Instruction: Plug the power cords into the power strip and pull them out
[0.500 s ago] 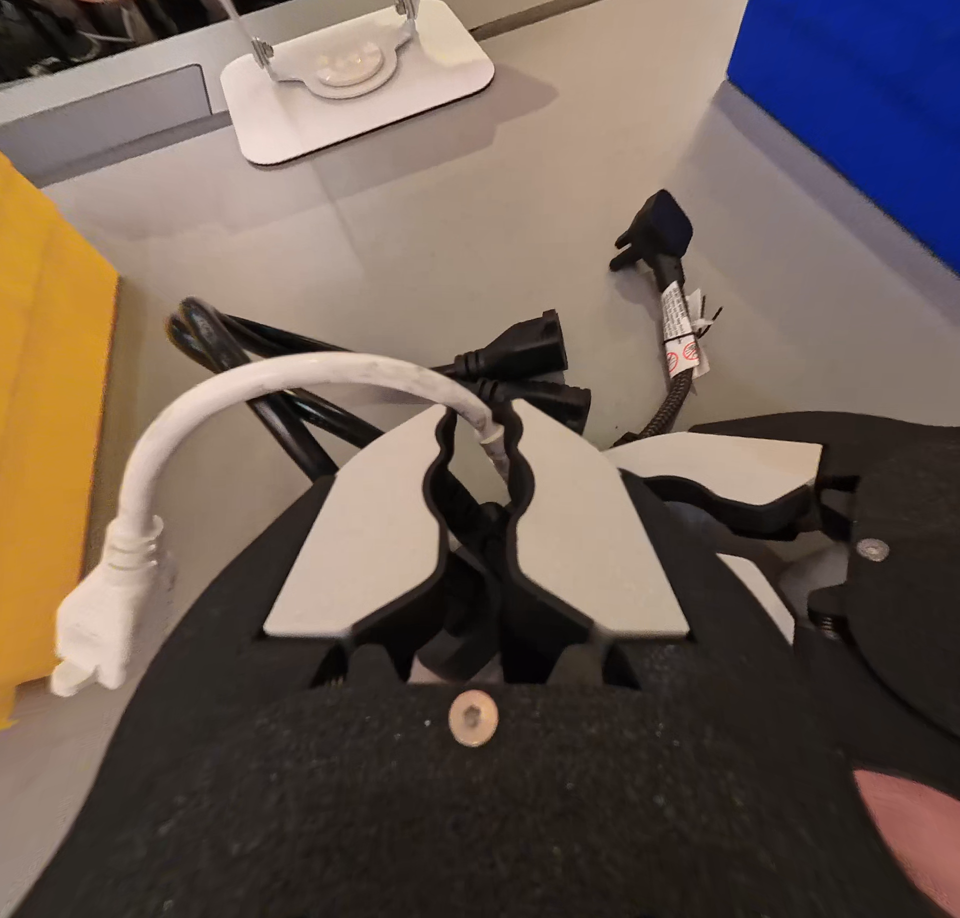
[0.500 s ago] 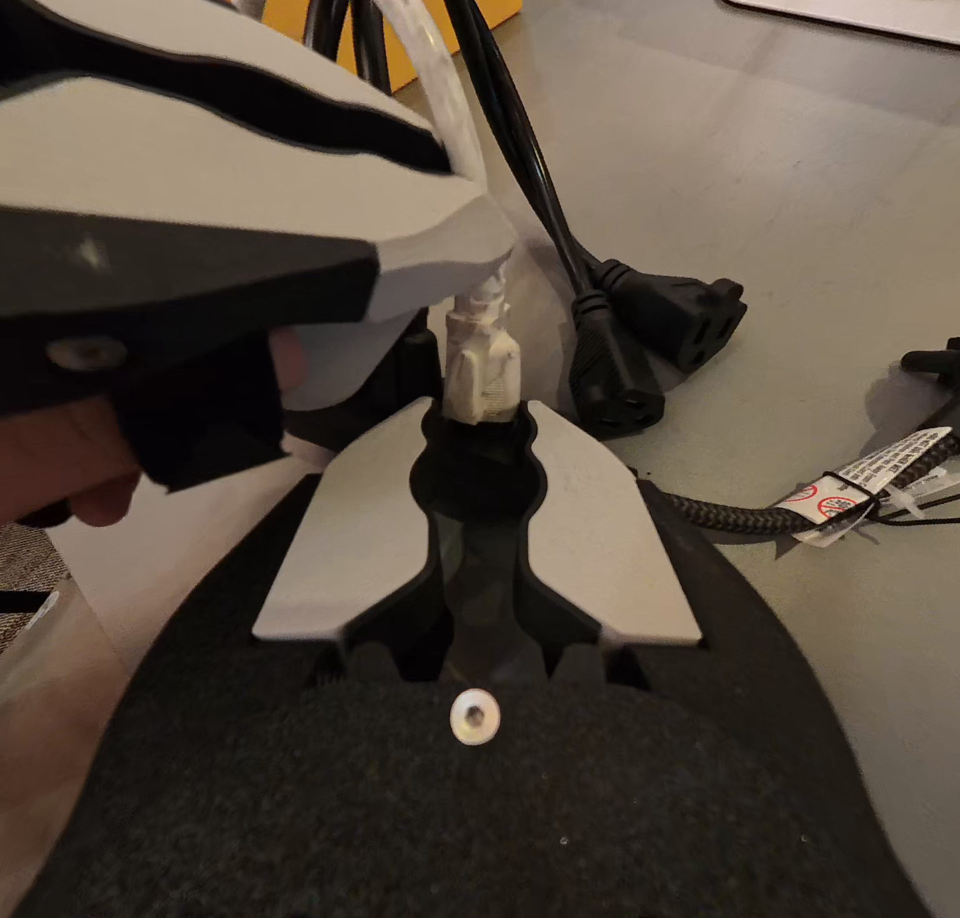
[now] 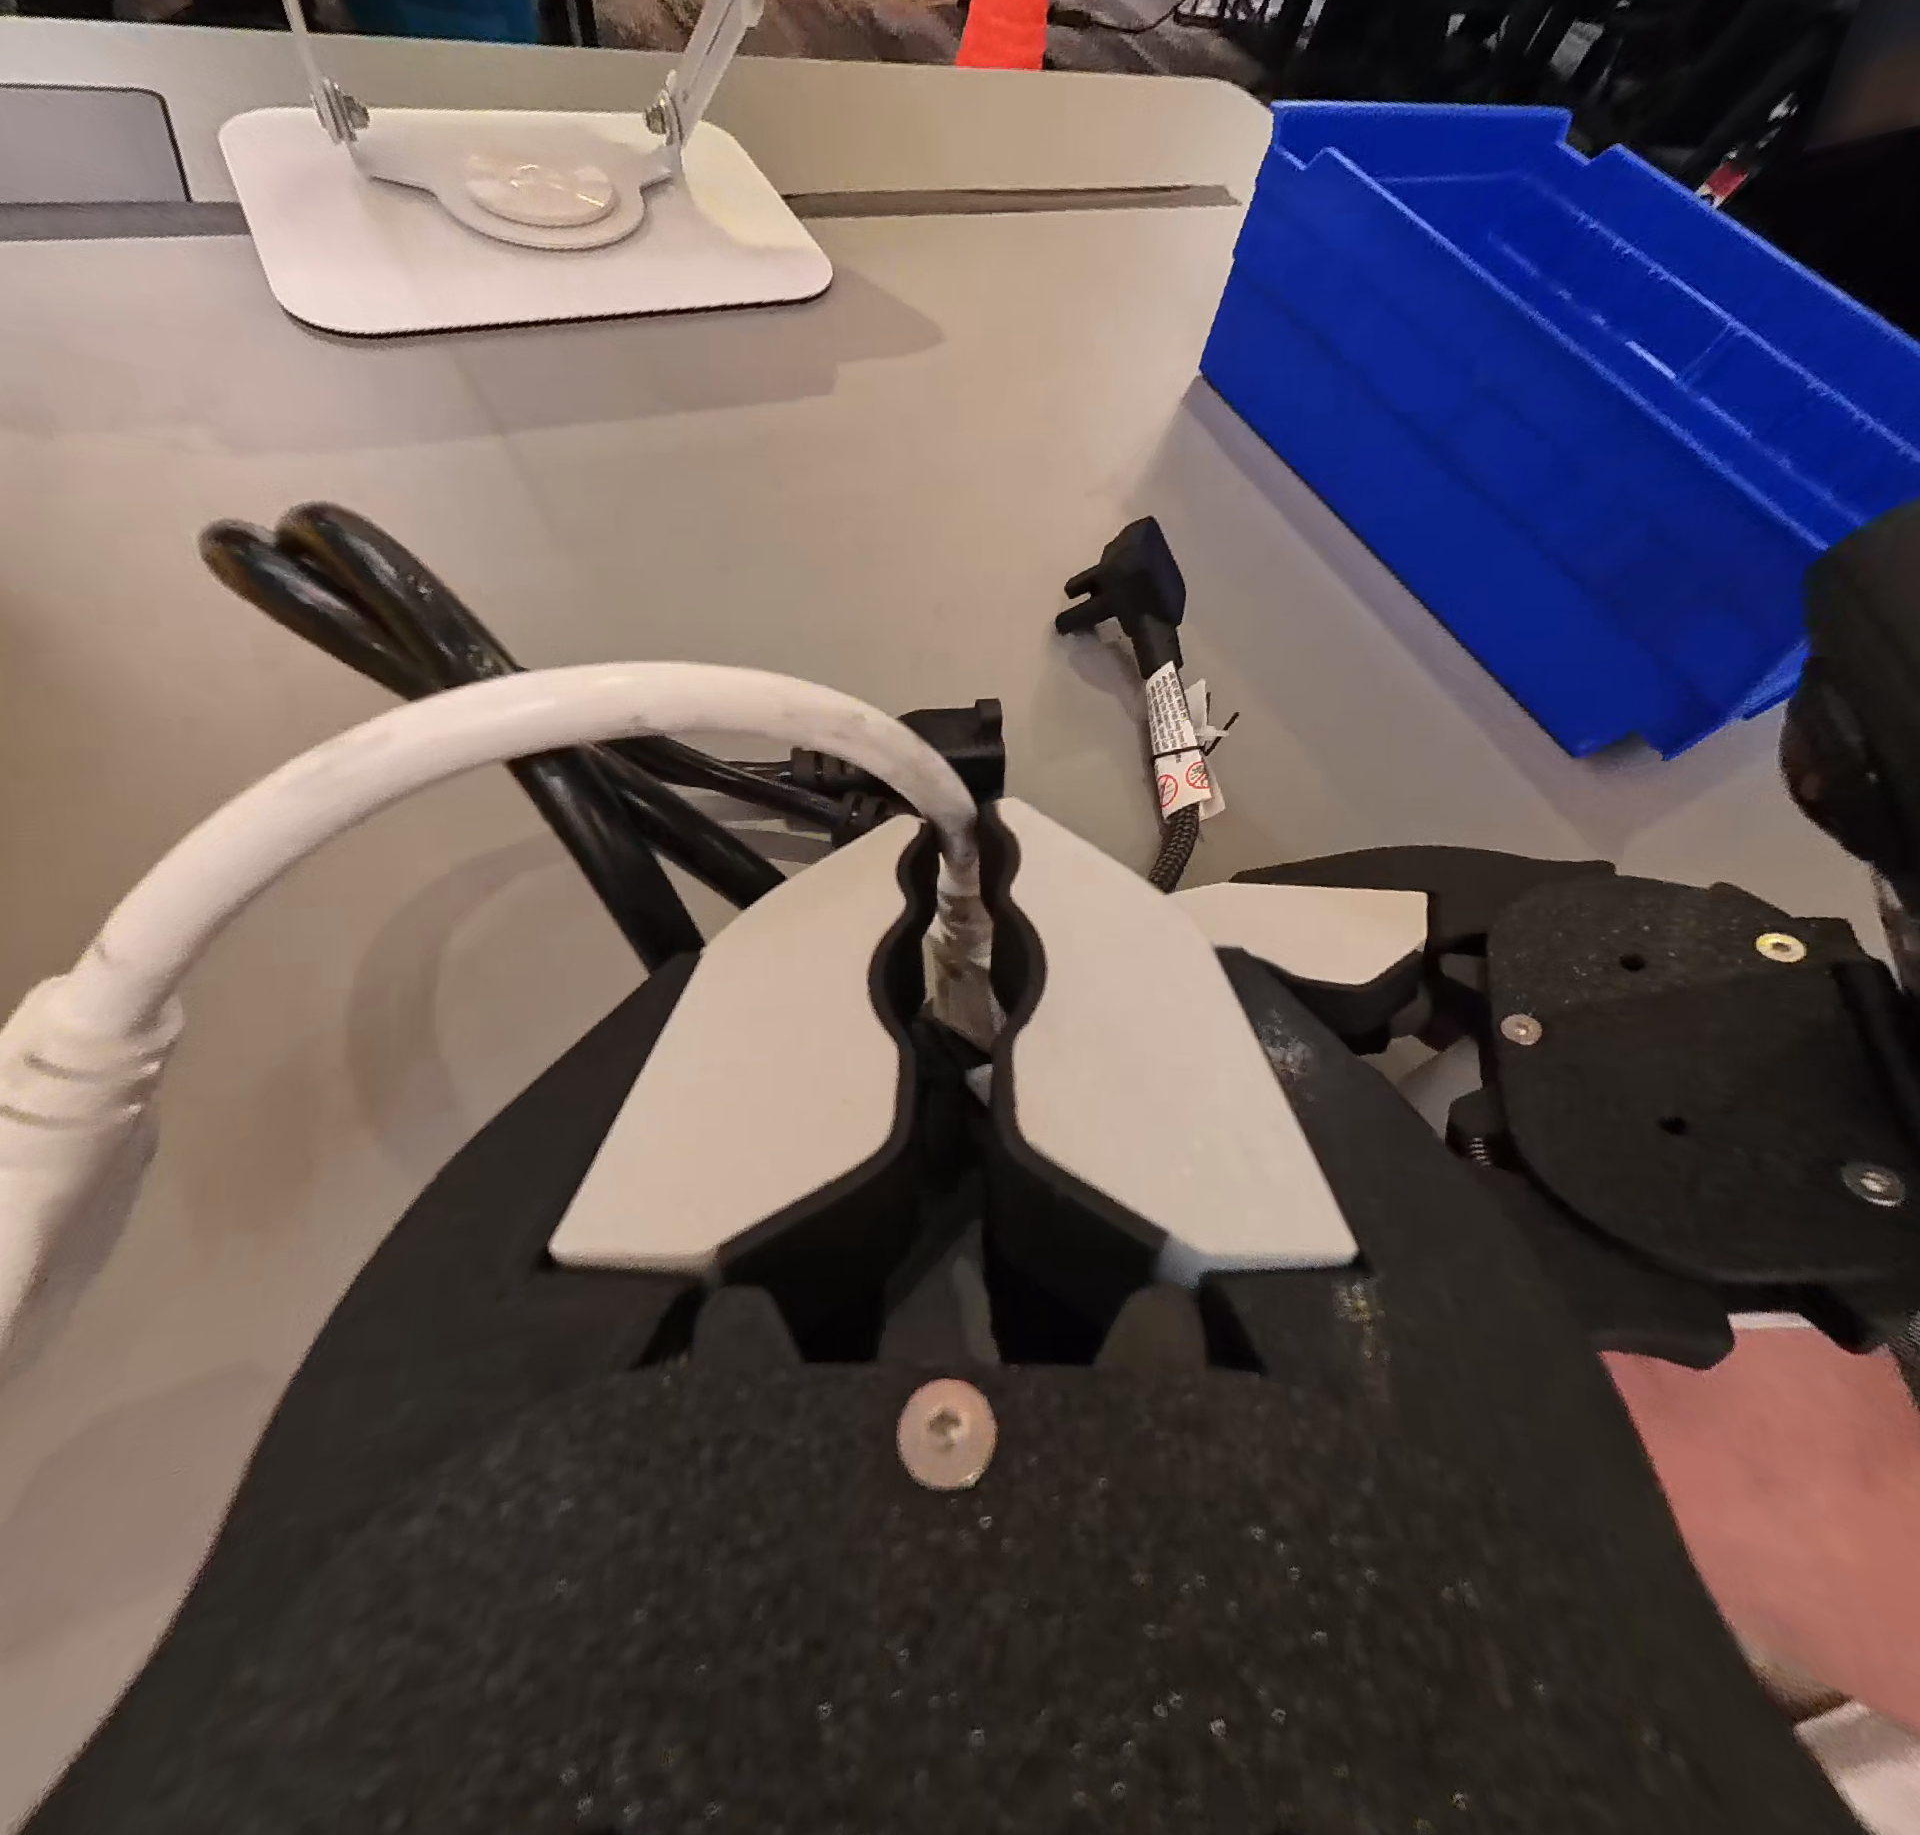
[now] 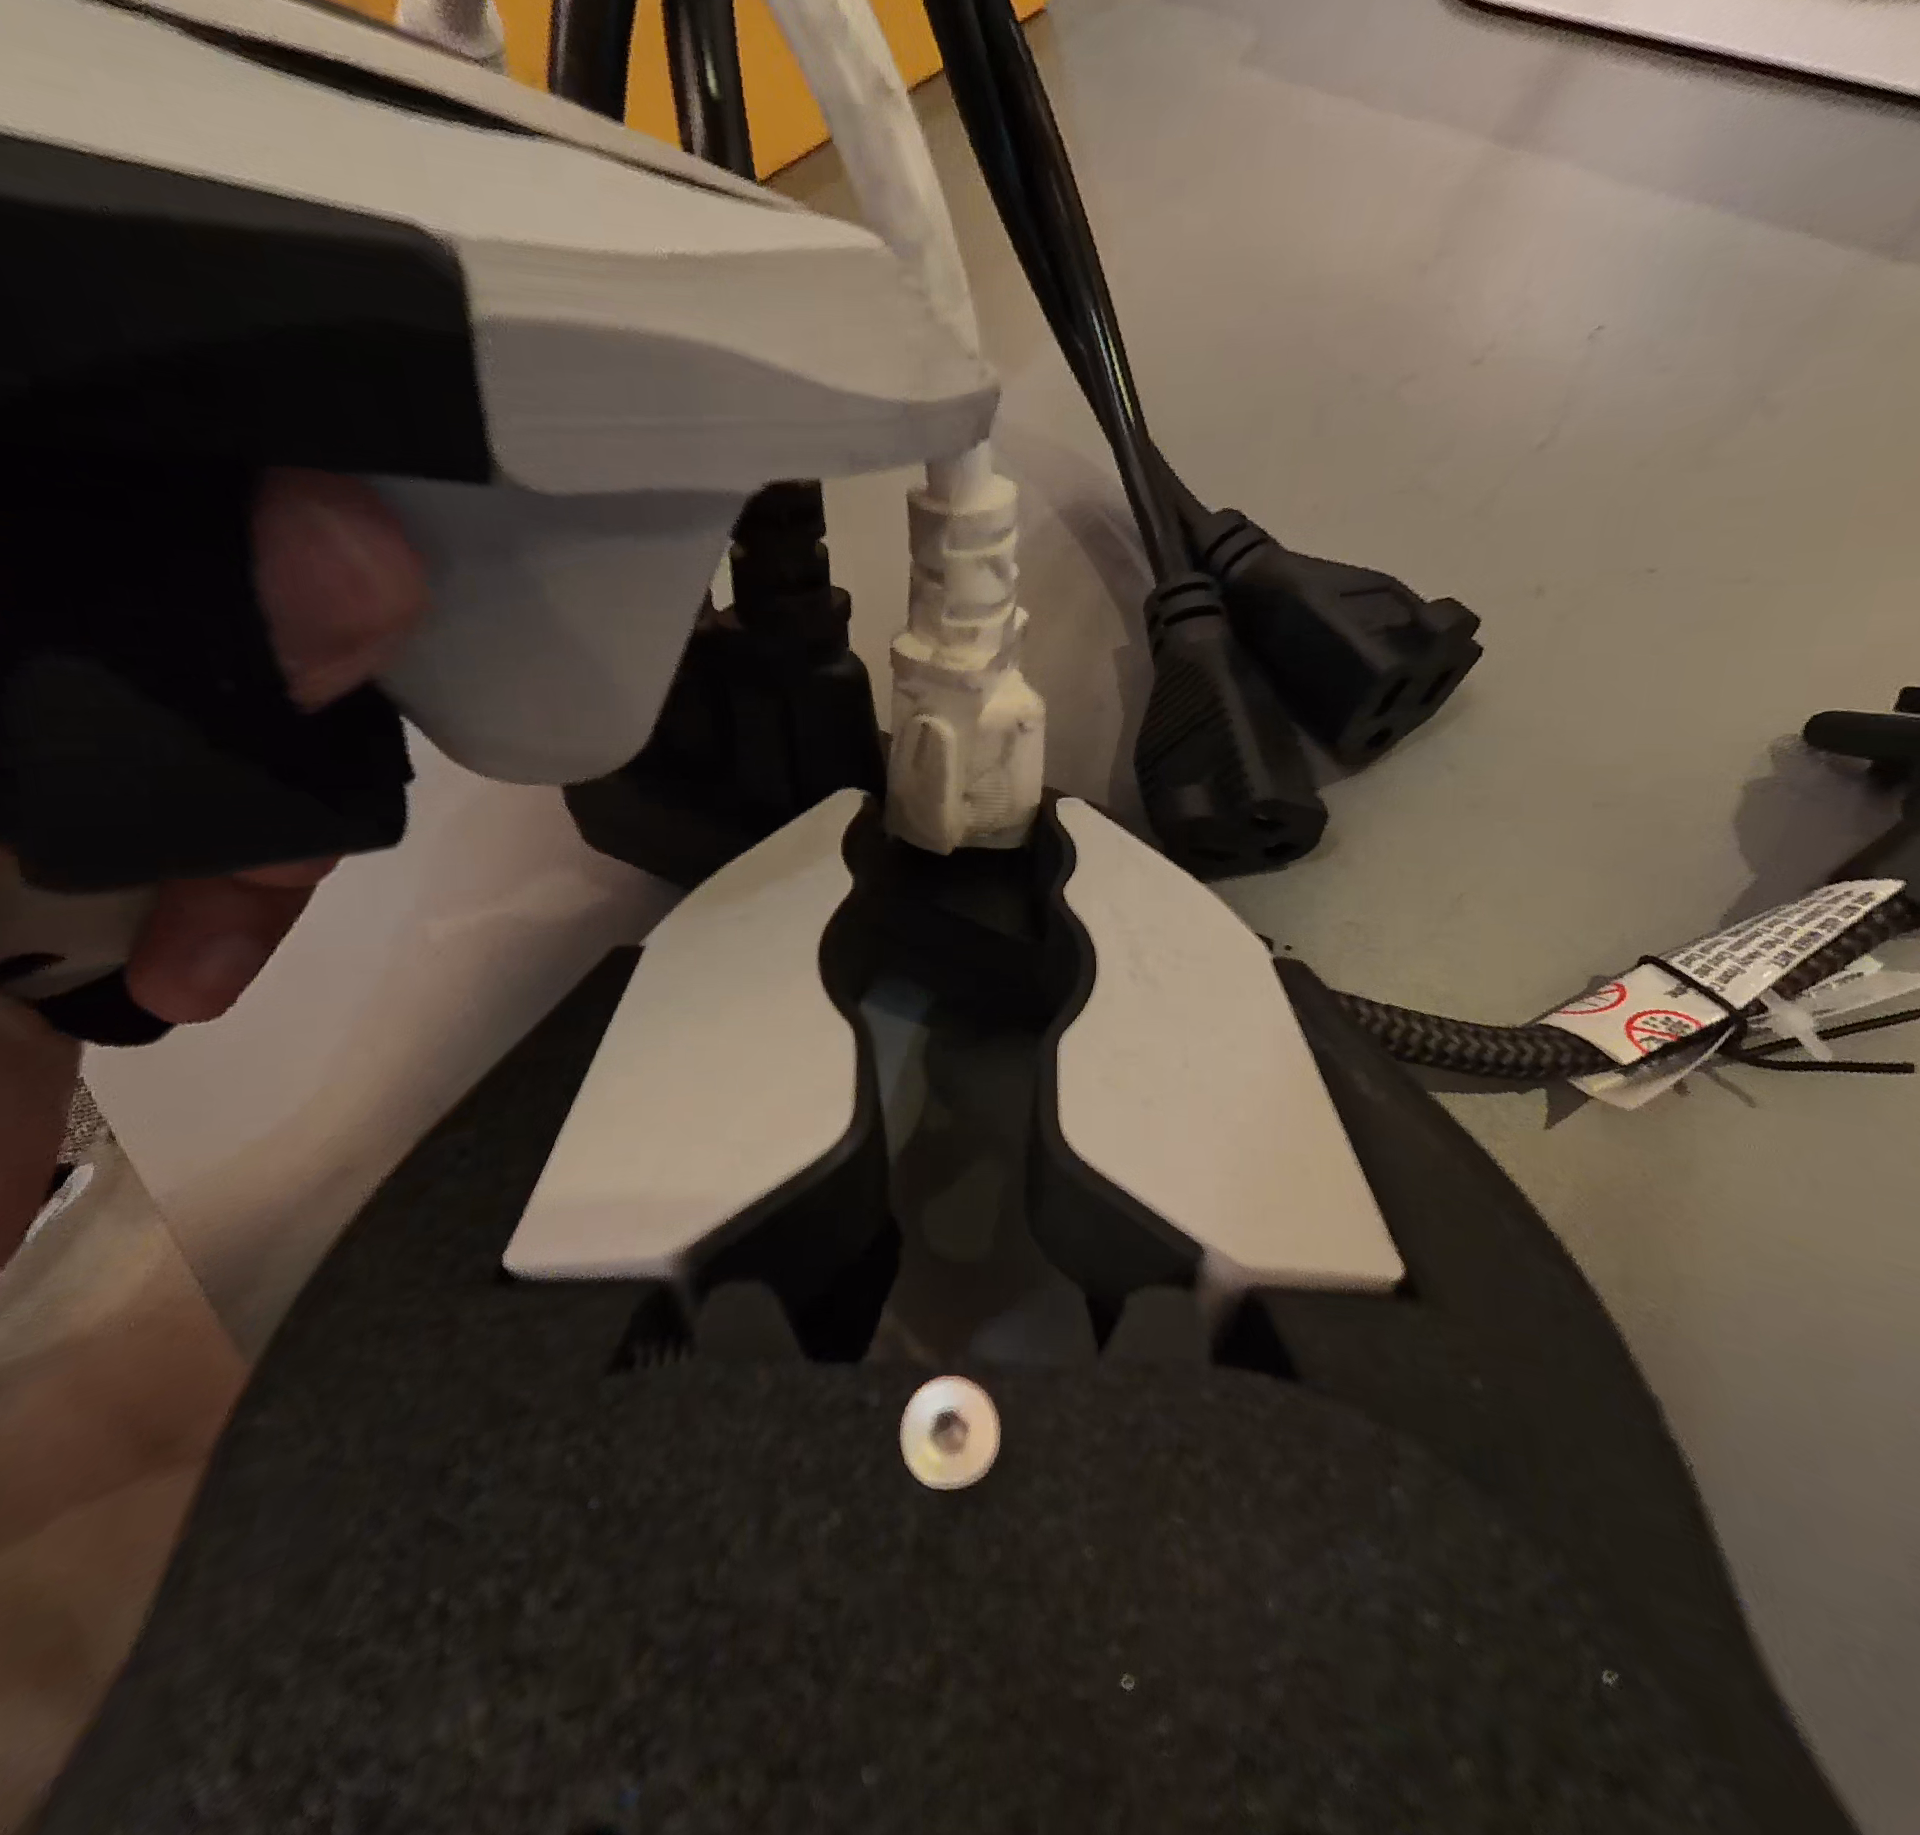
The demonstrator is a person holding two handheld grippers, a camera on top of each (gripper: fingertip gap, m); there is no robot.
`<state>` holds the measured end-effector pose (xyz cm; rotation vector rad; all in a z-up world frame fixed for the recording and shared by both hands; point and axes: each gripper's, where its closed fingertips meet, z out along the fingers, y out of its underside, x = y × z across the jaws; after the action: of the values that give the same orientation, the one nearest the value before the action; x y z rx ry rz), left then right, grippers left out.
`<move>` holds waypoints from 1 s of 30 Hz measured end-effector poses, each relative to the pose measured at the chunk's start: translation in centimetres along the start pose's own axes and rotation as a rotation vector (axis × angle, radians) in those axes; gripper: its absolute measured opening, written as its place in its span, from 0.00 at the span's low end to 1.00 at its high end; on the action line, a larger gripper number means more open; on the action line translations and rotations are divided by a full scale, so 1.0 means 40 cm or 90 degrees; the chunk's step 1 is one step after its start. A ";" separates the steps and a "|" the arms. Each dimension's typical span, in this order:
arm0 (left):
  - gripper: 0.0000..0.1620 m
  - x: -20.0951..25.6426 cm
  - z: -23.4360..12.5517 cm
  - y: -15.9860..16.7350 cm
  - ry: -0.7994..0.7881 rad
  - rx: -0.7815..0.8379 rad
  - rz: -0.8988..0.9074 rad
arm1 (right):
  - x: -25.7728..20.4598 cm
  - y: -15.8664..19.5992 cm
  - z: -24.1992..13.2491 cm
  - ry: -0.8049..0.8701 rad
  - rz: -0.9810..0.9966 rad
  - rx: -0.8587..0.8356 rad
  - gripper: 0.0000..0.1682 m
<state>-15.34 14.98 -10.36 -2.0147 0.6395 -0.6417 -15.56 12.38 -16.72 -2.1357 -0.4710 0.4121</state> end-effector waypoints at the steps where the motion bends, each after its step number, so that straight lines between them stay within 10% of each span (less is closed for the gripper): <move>1: 0.04 0.002 -0.001 0.000 0.004 0.005 -0.003 | 0.000 0.001 0.000 -0.001 -0.003 -0.001 0.18; 30: 0.02 0.021 -0.020 -0.009 0.100 0.065 -0.082 | -0.006 0.007 -0.003 -0.029 -0.013 -0.007 0.18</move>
<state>-15.17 14.10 -9.52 -1.9346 0.5604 -0.8989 -15.67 12.03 -16.85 -2.1340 -0.5213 0.4486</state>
